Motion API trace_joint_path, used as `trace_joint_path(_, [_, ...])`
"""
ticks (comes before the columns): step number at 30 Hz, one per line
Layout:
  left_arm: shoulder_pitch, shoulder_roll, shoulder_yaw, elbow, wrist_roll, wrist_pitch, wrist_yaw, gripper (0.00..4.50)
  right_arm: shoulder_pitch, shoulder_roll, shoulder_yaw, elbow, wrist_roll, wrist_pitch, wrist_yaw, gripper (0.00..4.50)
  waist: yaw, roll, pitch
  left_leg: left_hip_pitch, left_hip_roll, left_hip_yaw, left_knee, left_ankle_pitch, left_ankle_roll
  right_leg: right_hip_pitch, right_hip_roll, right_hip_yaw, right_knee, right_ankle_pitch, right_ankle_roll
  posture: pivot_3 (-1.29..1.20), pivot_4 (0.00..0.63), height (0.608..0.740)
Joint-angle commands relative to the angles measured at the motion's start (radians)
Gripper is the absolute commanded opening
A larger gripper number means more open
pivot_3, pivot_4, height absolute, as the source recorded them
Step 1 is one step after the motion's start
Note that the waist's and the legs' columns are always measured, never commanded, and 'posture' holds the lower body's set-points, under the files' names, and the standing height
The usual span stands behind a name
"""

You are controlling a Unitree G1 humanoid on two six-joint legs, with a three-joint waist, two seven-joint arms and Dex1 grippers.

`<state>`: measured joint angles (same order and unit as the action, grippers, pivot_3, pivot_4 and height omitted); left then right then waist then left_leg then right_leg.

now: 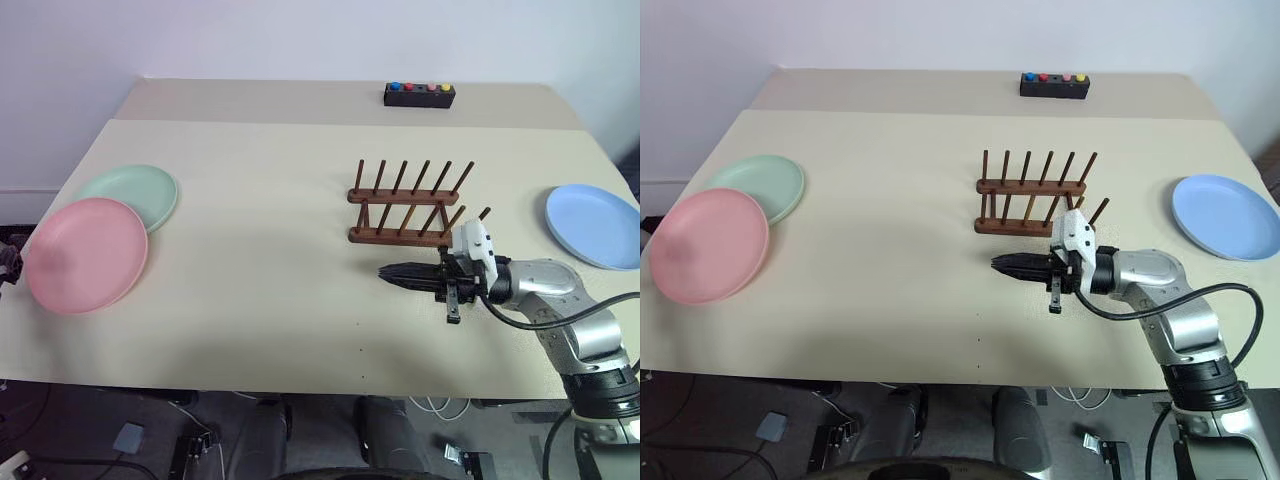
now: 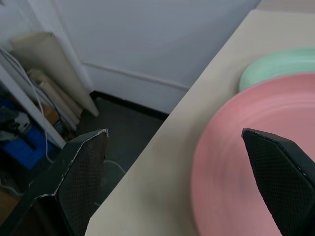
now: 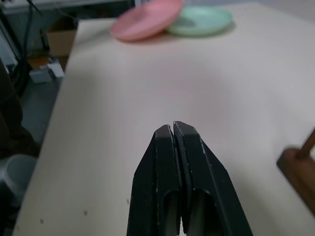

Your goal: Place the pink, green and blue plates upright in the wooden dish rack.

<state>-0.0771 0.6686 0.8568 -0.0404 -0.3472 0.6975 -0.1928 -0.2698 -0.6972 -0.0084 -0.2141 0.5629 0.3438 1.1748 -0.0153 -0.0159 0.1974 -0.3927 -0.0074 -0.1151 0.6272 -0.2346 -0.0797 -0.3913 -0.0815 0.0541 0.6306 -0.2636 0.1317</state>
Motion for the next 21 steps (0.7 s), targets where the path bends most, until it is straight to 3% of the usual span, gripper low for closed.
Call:
trace_joint_path(1, [0.003,0.011,0.007,0.036,-0.026,0.022,-0.019,4.47,-0.004,0.002,-0.018,-0.027,0.001,-0.010,-0.014,0.00,-0.001,0.000,0.000,0.000,0.000,0.000,0.000,0.000,0.000,0.000,0.000,0.000,0.000,0.000,0.000,0.00,0.150,0.734])
trace_joint_path(12, [-0.025,-0.021,-0.021,0.153,-0.113,0.039,-0.061,4.47,0.029,0.001,-0.025,-0.046,-0.003,-0.013,-0.048,0.00,-0.003,-0.001,0.000,0.000,0.000,0.000,-0.001,0.000,0.000,-0.001,0.000,0.000,0.000,0.000,0.000,0.00,0.150,0.734])
trace_joint_path(15, [-0.027,-0.032,-0.011,0.197,-0.123,0.019,-0.047,3.57,0.044,-0.001,-0.031,-0.053,-0.001,-0.017,-0.054,0.00,-0.003,-0.001,0.000,0.000,0.000,0.000,-0.001,0.000,0.000,-0.001,0.000,0.000,0.000,0.000,0.000,0.00,0.150,0.734])
trace_joint_path(21, [-0.024,-0.048,-0.016,0.193,-0.155,0.000,-0.049,0.48,0.045,-0.004,-0.032,-0.051,-0.004,-0.022,-0.058,0.00,0.000,-0.001,-0.001,0.000,0.000,0.000,-0.001,0.000,0.000,-0.001,0.000,0.000,0.000,0.000,0.000,0.00,0.150,0.734])
